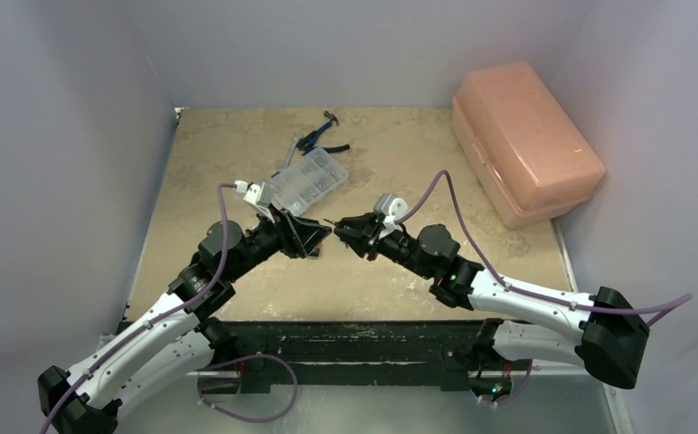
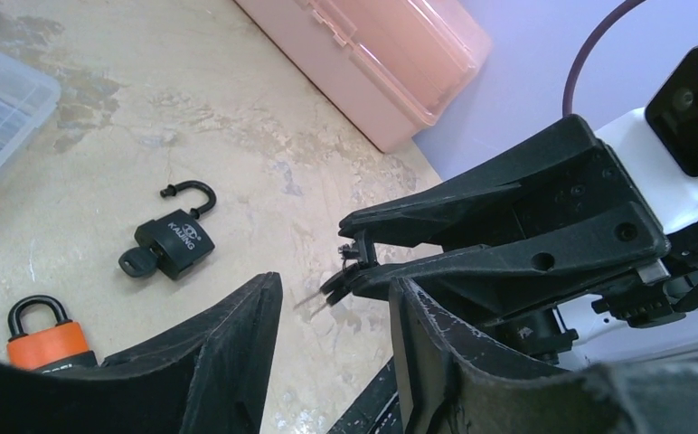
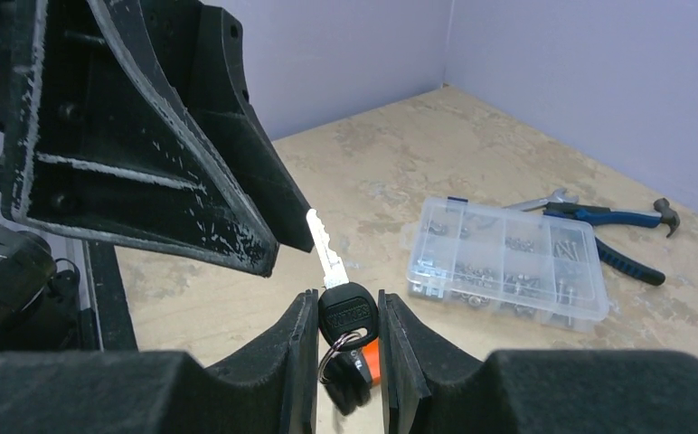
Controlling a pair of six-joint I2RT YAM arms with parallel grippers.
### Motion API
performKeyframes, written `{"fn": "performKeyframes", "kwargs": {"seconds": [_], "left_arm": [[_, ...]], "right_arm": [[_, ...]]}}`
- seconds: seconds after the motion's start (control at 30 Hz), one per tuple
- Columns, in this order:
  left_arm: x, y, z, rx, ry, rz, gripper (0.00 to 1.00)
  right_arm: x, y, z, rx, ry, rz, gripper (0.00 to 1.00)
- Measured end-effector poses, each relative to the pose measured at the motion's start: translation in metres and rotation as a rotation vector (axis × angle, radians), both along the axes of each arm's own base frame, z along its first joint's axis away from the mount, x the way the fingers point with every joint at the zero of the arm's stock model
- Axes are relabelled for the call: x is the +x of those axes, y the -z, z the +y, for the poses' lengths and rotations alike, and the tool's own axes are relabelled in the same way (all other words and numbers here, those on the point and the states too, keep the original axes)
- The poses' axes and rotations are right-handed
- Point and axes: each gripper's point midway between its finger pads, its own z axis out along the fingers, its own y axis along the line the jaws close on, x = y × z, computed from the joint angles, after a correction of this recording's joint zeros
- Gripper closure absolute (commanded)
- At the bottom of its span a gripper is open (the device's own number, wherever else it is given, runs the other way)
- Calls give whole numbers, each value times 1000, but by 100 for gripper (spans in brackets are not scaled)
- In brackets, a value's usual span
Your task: Unlock with the key
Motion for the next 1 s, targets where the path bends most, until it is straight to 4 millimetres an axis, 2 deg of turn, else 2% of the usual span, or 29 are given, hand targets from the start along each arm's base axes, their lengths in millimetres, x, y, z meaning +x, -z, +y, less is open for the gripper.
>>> {"fn": "performKeyframes", "kwargs": {"seconds": [0.13,0.47,0.73,0.83,0.93,1.0], "left_arm": [[-1,4,-3,-22,12,4,58],[-2,-21,-7,-101,32,-73,62],[0,-9,-9,-107,33,-49,68],[0,-6,-10,-108,33,-41,76],[0,-9,-11,-118,37,-48,100],[-1,-12,-13,-132,47,-51,100]], "right_arm": [[-1,0,0,0,-5,2,100],[-11,-2,4,5,-59,6,100],[-15,-4,5,12,-82,10,100],[-15,-4,5,12,-82,10,100],[-15,-4,5,13,-83,11,100],[-15,-3,5,12,-84,14,100]]}}
